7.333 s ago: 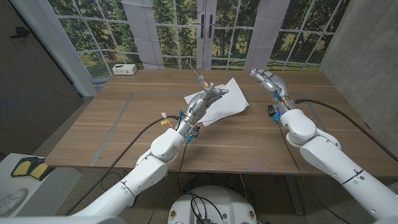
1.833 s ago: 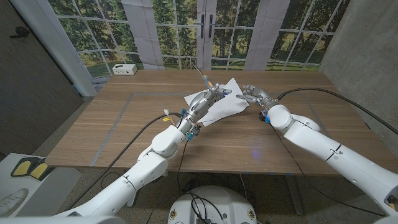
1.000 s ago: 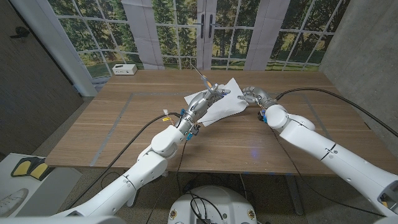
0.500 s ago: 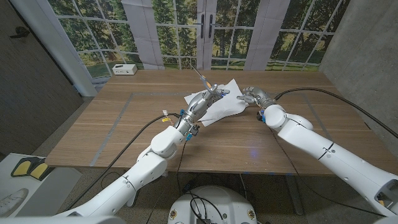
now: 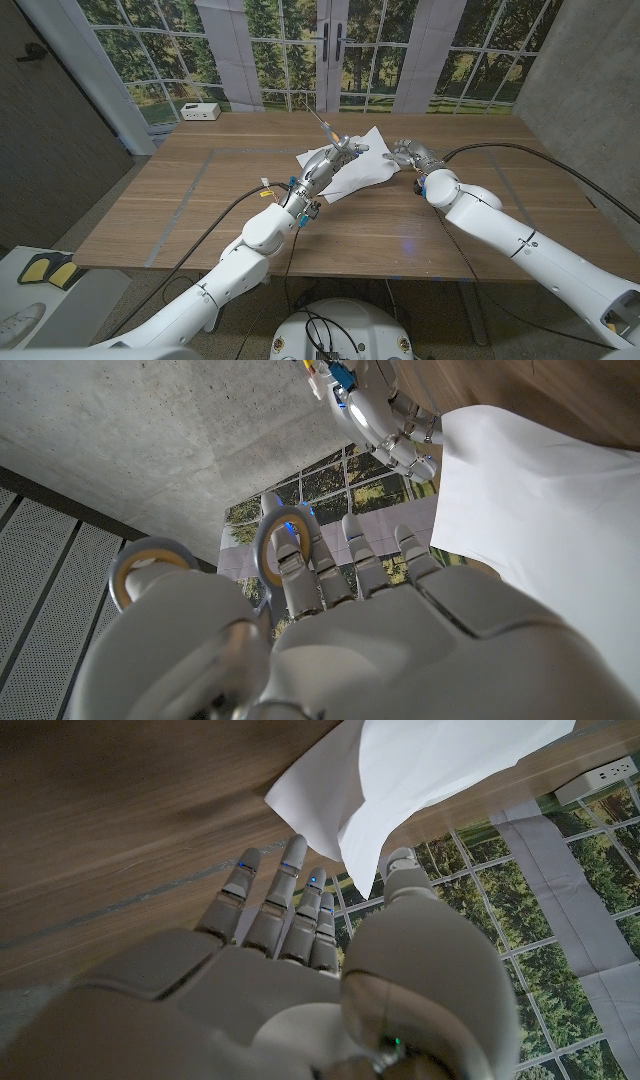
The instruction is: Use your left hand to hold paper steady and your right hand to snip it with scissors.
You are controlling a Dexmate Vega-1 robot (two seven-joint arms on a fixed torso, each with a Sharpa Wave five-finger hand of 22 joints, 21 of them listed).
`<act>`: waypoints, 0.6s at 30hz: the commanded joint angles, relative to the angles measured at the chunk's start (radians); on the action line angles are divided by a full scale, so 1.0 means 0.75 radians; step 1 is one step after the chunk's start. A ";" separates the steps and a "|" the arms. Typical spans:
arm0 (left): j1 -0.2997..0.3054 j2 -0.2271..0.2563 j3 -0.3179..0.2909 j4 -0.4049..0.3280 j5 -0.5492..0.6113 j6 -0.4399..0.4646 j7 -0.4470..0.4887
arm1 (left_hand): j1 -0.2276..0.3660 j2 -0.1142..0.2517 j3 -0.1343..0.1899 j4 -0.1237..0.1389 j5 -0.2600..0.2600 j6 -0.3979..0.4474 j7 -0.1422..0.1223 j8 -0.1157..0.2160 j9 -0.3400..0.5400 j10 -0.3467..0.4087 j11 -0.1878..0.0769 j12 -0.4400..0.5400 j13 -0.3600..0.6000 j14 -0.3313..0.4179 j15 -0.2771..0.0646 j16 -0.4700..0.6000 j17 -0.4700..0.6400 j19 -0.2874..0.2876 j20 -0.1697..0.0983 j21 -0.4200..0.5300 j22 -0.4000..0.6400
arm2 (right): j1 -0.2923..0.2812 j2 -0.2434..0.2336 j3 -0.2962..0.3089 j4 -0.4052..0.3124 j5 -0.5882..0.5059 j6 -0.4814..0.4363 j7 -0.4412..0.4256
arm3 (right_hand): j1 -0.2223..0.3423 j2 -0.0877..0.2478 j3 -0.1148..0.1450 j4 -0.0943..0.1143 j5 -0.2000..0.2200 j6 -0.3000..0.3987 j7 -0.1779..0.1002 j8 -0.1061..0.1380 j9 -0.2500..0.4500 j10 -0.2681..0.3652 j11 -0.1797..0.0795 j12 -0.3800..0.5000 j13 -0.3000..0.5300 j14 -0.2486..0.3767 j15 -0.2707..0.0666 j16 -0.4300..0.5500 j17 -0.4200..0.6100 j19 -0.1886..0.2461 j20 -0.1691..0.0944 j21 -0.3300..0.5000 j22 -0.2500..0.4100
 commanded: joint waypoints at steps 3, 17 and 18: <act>0.020 0.007 -0.004 -0.022 0.012 -0.004 0.018 | 0.005 0.008 -0.005 0.005 -0.001 -0.015 0.012 0.003 0.002 0.017 -0.024 0.007 0.001 0.008 -0.103 -0.004 0.004 0.011 0.007 0.001 0.008 | 0.030 -0.010 -0.029 -0.010 0.007 -0.069 0.028 | -0.032 -0.010 -0.007 0.009 -0.002 -0.038 0.071 -0.016 0.003 0.047 0.007 0.020 0.002 0.010 -0.203 0.004 0.016 0.010 0.006 0.006 0.004; 0.021 0.001 -0.007 -0.008 0.004 -0.014 0.017 | 0.006 0.012 -0.006 0.009 -0.003 -0.008 0.009 0.005 0.001 0.023 -0.023 0.009 -0.001 0.009 -0.104 -0.005 0.002 0.013 0.003 0.000 0.008 | 0.104 -0.016 -0.080 0.014 0.007 -0.138 0.092 | -0.102 -0.017 -0.038 0.037 -0.001 -0.011 0.050 0.002 0.001 0.158 -0.013 0.067 0.020 0.011 -0.173 0.073 0.114 0.012 0.037 0.004 0.006; 0.020 0.000 -0.007 -0.006 0.003 -0.013 0.016 | 0.006 0.012 -0.006 0.009 -0.004 -0.008 0.008 0.005 0.001 0.024 -0.023 0.009 -0.001 0.010 -0.105 -0.004 0.002 0.013 0.003 0.000 0.008 | 0.107 -0.014 -0.081 0.017 0.009 -0.141 0.092 | -0.103 -0.017 -0.039 0.036 0.000 -0.009 0.043 0.002 0.001 0.167 -0.017 0.072 0.023 0.009 -0.172 0.081 0.126 0.011 0.038 0.004 0.006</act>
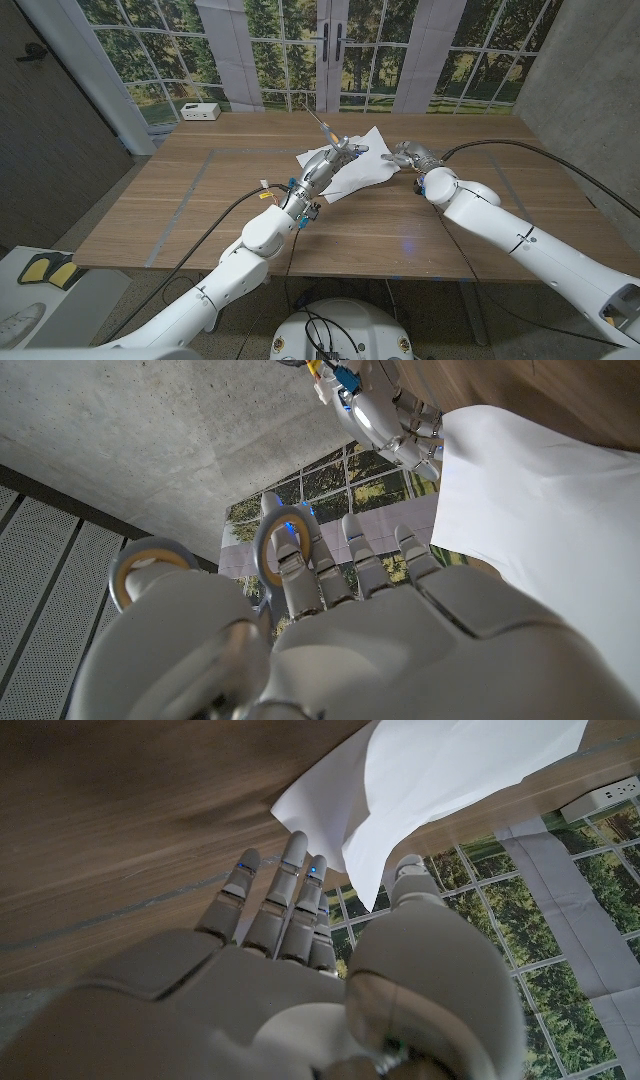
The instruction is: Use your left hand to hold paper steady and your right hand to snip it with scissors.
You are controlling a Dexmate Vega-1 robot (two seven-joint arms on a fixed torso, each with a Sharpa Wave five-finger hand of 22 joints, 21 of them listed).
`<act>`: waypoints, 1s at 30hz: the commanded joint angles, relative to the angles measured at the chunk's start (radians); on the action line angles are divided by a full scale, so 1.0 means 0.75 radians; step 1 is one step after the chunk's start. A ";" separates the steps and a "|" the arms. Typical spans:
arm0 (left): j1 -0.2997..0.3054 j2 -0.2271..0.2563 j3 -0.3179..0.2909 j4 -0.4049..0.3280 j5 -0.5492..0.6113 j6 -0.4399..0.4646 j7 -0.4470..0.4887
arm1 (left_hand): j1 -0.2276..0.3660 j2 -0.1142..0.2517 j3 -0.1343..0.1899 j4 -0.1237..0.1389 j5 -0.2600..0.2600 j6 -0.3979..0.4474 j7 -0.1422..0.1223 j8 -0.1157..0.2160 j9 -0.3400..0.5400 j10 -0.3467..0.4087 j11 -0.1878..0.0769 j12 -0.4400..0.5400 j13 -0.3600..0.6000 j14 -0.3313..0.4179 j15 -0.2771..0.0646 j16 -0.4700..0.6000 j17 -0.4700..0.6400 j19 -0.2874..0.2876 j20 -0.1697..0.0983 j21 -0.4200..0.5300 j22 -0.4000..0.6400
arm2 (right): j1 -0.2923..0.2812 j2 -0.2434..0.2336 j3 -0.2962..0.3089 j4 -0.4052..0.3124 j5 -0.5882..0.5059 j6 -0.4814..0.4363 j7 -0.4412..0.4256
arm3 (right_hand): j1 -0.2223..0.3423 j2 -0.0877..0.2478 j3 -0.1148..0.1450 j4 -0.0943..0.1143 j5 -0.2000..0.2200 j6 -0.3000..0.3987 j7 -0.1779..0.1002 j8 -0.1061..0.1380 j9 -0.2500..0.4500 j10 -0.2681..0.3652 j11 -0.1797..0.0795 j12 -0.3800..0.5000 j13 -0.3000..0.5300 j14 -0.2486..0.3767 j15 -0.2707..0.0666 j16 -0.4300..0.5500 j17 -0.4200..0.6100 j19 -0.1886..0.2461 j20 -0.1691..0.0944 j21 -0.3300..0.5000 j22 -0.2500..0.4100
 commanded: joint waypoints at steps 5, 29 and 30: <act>-0.001 -0.008 -0.002 0.015 -0.005 -0.008 0.000 | 0.007 0.013 -0.002 0.006 -0.004 -0.004 0.008 0.006 0.004 0.023 -0.025 0.012 0.000 0.009 -0.105 -0.005 0.002 0.013 0.004 0.000 0.008 | 0.061 0.001 -0.047 0.024 0.001 -0.082 0.051 | -0.014 -0.003 -0.007 -0.012 0.003 0.043 -0.063 0.017 0.003 0.075 -0.020 0.050 0.036 -0.031 -0.166 0.062 0.102 -0.013 0.017 -0.001 0.009; 0.010 -0.002 -0.008 0.005 0.017 -0.015 0.020 | 0.012 0.020 -0.002 0.011 -0.007 0.016 0.011 0.011 0.003 0.019 -0.026 0.009 -0.004 0.012 -0.105 -0.005 0.000 0.015 0.003 -0.002 0.008 | 0.158 -0.009 -0.140 0.068 -0.013 -0.122 0.160 | 0.046 -0.018 0.016 -0.072 -0.002 0.553 -0.145 0.099 0.018 0.424 -0.085 0.417 0.257 0.018 -0.197 0.143 0.277 -0.042 0.012 -0.002 0.013; 0.011 -0.002 -0.008 0.004 0.019 -0.014 0.023 | 0.013 0.021 -0.002 0.011 -0.007 0.016 0.011 0.011 0.003 0.019 -0.026 0.009 -0.004 0.012 -0.105 -0.005 0.000 0.015 0.004 -0.002 0.008 | 0.157 -0.008 -0.140 0.070 -0.012 -0.118 0.160 | 0.061 -0.021 0.021 -0.079 -0.002 0.581 -0.146 0.101 0.019 0.447 -0.091 0.446 0.277 0.028 -0.209 0.140 0.280 -0.045 0.009 -0.002 0.013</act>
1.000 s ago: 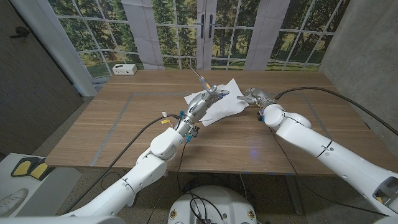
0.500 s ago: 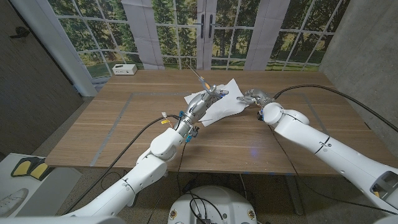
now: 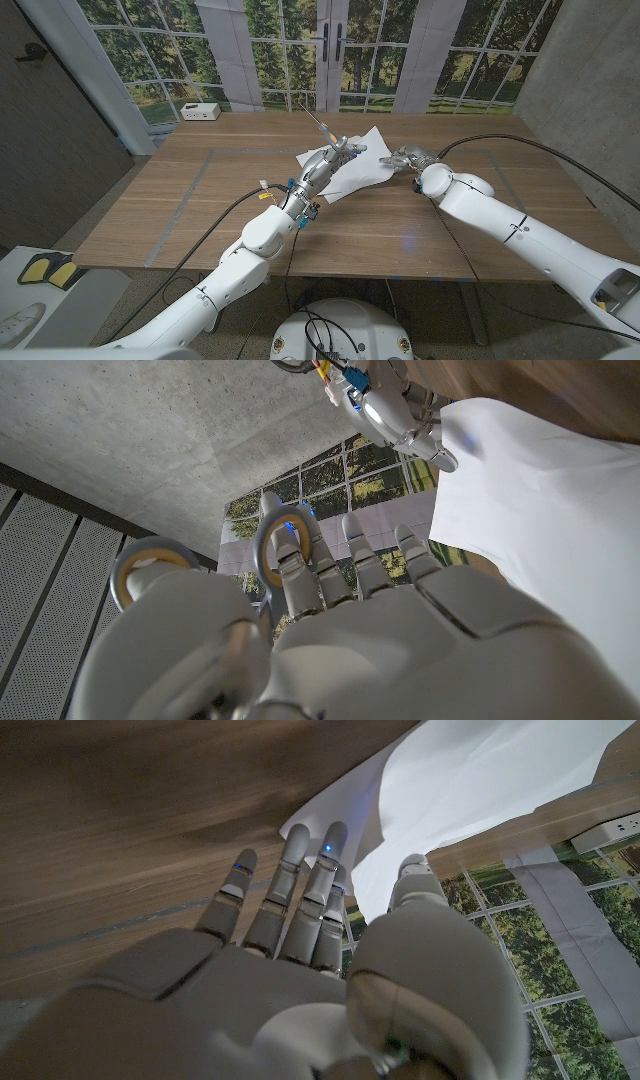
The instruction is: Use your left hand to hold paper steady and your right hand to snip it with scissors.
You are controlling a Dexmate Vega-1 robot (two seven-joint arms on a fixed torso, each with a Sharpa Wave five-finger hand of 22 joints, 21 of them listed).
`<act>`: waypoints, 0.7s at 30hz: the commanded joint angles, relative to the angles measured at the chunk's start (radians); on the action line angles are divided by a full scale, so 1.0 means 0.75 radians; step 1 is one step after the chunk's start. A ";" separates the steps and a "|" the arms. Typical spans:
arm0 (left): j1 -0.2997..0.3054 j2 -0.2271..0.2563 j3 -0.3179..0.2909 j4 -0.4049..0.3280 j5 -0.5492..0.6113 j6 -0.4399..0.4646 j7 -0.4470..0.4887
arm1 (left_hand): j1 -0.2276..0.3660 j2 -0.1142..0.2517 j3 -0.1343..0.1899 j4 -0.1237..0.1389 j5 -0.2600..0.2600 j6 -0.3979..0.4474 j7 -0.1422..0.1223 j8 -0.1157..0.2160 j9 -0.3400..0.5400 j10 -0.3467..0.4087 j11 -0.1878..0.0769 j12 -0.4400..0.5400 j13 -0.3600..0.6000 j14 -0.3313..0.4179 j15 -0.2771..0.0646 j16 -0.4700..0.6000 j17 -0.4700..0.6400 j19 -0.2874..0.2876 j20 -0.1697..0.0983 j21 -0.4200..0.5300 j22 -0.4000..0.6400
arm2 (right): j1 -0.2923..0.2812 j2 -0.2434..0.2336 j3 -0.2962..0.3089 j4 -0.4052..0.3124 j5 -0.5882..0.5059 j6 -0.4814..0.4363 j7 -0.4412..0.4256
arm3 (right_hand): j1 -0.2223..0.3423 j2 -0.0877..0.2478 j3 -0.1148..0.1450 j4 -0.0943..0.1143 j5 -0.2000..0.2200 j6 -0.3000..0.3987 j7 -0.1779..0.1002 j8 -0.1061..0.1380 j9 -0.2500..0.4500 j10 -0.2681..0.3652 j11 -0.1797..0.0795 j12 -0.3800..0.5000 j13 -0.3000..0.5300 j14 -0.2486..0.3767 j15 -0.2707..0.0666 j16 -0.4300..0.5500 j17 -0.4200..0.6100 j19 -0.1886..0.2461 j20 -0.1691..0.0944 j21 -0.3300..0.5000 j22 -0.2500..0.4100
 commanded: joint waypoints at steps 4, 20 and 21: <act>0.011 0.005 -0.004 -0.013 0.013 -0.007 0.011 | 0.006 0.014 0.000 0.010 -0.003 0.010 0.005 0.008 0.003 0.020 -0.026 0.007 0.002 0.012 -0.105 -0.005 -0.001 0.009 -0.002 -0.002 0.008 | 0.052 -0.005 -0.056 0.023 -0.020 -0.022 0.060 | 0.095 0.013 0.036 -0.040 0.001 0.146 -0.023 0.020 0.011 0.059 -0.037 0.127 0.104 0.006 -0.221 -0.018 0.025 -0.020 -0.020 -0.003 0.002; 0.015 0.004 0.002 -0.025 0.028 -0.005 0.019 | 0.009 0.018 0.000 0.014 -0.005 0.013 0.007 0.007 0.002 0.022 -0.025 0.008 0.002 0.013 -0.105 -0.006 -0.002 0.010 -0.002 -0.003 0.008 | 0.004 -0.013 -0.017 -0.003 -0.008 0.023 0.022 | 0.227 0.056 0.109 -0.060 0.004 0.241 -0.035 0.004 0.017 0.092 -0.063 0.223 0.158 0.060 -0.235 -0.048 0.054 -0.018 -0.062 0.005 0.003; 0.016 0.005 0.002 -0.026 0.028 -0.004 0.019 | 0.009 0.019 0.000 0.014 -0.005 0.015 0.007 0.008 0.002 0.021 -0.026 0.008 0.002 0.012 -0.105 -0.006 -0.002 0.010 -0.001 -0.004 0.008 | 0.000 -0.013 -0.014 -0.002 -0.004 0.029 0.023 | 0.232 0.058 0.112 -0.061 0.005 0.243 -0.038 0.004 0.017 0.094 -0.065 0.224 0.156 0.061 -0.236 -0.048 0.055 -0.018 -0.063 0.005 0.003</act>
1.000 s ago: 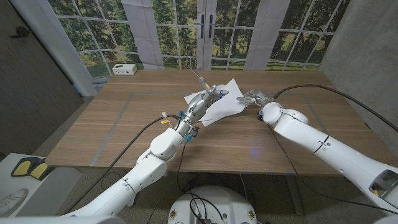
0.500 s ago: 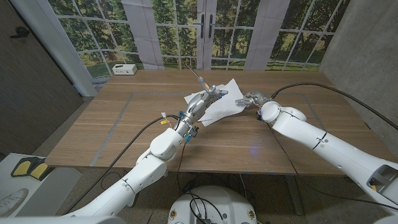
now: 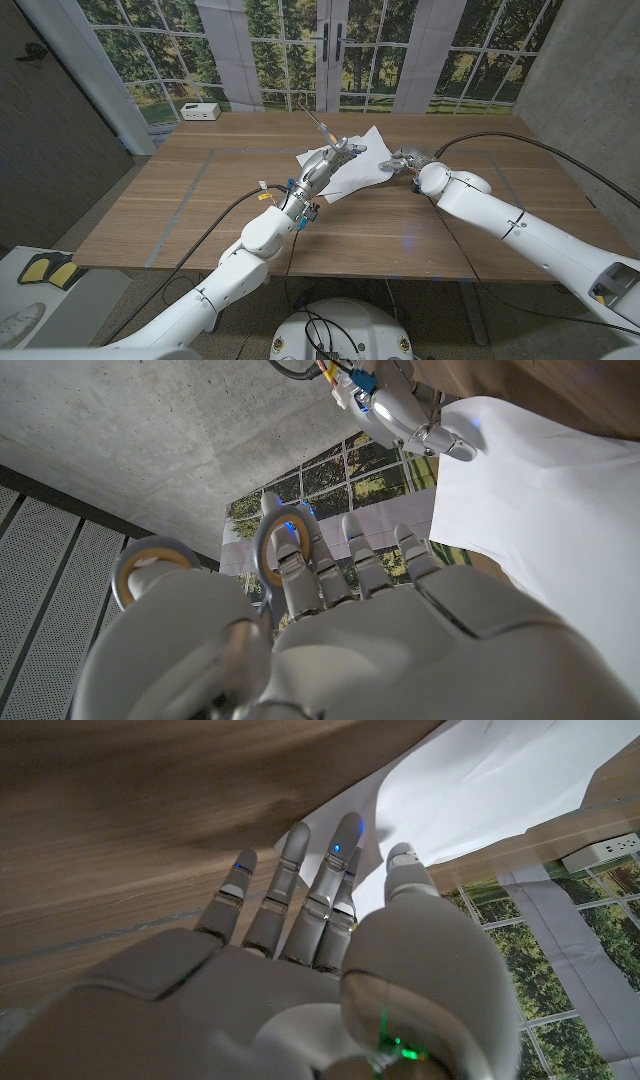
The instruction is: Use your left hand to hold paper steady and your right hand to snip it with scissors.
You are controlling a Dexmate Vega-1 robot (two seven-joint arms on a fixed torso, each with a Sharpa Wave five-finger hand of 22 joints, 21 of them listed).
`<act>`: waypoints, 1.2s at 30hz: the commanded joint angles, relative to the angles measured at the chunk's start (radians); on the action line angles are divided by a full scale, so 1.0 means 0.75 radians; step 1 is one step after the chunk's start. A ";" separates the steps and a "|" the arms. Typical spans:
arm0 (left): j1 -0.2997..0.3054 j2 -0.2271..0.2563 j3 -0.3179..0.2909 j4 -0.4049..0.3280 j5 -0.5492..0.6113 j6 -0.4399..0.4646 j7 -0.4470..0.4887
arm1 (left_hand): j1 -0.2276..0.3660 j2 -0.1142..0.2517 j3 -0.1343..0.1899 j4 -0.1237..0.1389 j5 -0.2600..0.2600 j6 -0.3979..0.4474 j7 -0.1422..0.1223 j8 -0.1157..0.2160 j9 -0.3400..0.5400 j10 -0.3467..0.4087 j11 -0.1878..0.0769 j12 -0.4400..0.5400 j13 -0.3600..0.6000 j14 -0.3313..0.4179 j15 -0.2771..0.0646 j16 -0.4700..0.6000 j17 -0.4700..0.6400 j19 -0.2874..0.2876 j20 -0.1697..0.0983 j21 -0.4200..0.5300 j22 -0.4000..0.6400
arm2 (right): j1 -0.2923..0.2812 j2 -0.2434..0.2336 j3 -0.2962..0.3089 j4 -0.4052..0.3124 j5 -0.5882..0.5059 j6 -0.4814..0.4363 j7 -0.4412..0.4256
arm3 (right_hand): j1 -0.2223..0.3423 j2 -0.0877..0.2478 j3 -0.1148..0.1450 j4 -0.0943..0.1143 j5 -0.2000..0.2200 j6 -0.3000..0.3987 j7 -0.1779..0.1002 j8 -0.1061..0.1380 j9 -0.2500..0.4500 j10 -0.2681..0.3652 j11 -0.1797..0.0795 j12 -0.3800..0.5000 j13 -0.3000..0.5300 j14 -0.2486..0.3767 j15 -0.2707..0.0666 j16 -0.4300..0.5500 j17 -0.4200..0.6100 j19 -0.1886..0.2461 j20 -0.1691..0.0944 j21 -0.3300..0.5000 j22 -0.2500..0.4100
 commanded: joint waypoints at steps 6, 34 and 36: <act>0.015 0.002 0.003 -0.022 0.016 0.006 0.020 | 0.006 0.015 -0.004 0.011 -0.006 0.012 0.000 0.007 0.002 0.023 -0.023 0.011 0.001 0.012 -0.105 -0.006 0.004 0.002 0.007 -0.004 0.008 | -0.052 -0.007 0.032 -0.018 0.013 0.067 -0.033 | 0.270 0.058 0.162 -0.028 0.060 0.093 -0.029 -0.013 0.012 0.057 -0.023 0.012 -0.087 0.059 -0.232 -0.041 0.041 0.022 -0.031 0.020 0.005; 0.019 0.004 0.006 -0.023 0.014 0.011 0.020 | 0.006 0.022 -0.006 0.020 -0.010 0.028 0.000 0.008 0.000 0.024 -0.025 0.010 -0.004 0.015 -0.105 -0.007 0.002 0.006 0.006 -0.005 0.008 | -0.223 0.066 0.292 0.016 0.344 0.279 -0.087 | 0.318 0.082 0.288 0.036 0.174 0.068 -0.027 -0.026 0.200 -0.056 -0.014 0.189 0.093 0.559 -0.243 -0.276 -0.162 0.520 -0.270 0.323 0.058; 0.017 0.002 0.007 -0.021 0.015 0.009 0.020 | 0.006 0.022 -0.006 0.020 -0.010 0.028 0.000 0.007 0.000 0.025 -0.025 0.010 -0.004 0.016 -0.106 -0.006 0.002 0.007 0.006 -0.005 0.008 | -0.233 0.069 0.309 0.018 0.373 0.297 -0.094 | 0.322 0.072 0.284 0.025 0.179 0.080 -0.025 -0.019 0.222 -0.028 -0.010 0.200 0.085 0.631 -0.242 -0.236 -0.121 0.545 -0.263 0.353 0.063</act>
